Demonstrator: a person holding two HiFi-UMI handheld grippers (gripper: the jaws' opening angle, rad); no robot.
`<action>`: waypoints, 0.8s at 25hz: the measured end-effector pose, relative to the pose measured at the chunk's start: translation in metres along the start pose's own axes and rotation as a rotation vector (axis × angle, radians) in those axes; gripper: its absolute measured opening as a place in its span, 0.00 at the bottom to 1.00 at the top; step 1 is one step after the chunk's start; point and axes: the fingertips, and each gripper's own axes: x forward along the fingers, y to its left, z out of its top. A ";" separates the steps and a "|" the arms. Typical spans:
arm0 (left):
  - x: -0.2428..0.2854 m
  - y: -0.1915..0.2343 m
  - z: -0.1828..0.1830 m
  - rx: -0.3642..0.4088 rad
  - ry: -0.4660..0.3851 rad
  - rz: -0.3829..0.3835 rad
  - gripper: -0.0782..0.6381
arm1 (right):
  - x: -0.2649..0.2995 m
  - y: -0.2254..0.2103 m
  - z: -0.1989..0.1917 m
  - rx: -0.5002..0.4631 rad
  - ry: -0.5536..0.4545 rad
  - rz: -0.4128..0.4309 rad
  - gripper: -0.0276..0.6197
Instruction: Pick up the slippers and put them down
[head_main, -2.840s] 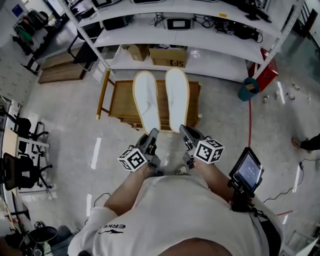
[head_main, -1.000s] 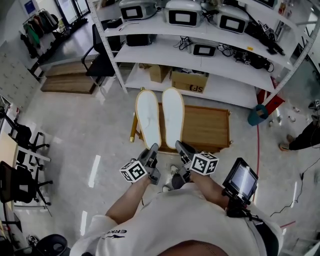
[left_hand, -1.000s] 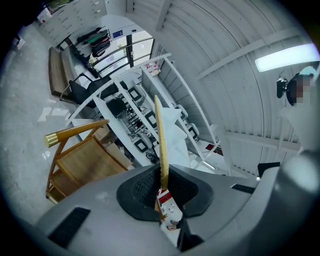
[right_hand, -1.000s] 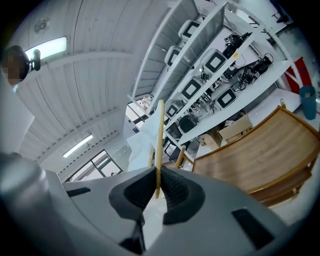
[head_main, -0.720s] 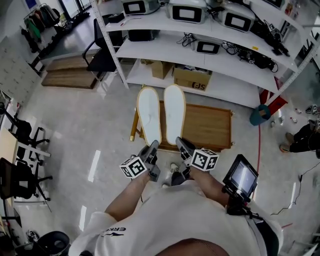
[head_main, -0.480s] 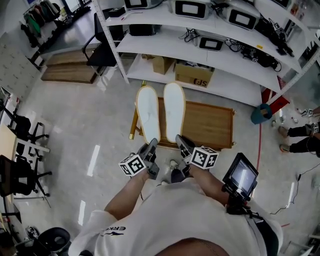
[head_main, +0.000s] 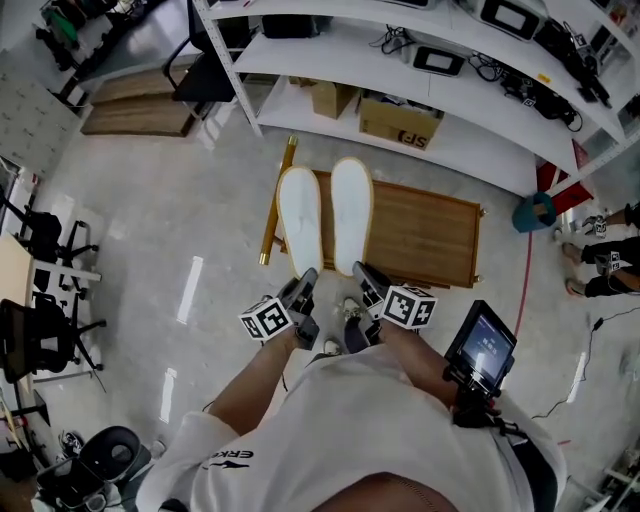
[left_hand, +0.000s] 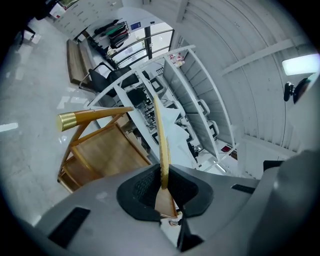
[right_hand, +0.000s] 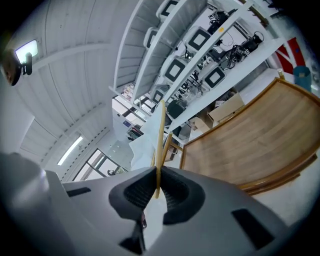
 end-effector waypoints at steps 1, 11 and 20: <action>0.001 0.005 -0.002 -0.008 0.006 0.006 0.15 | 0.003 -0.004 -0.003 0.008 0.008 -0.005 0.09; 0.011 0.047 -0.016 -0.062 0.065 0.053 0.15 | 0.024 -0.035 -0.026 0.078 0.072 -0.057 0.09; 0.027 0.082 -0.034 -0.142 0.135 0.080 0.15 | 0.041 -0.074 -0.048 0.164 0.122 -0.127 0.09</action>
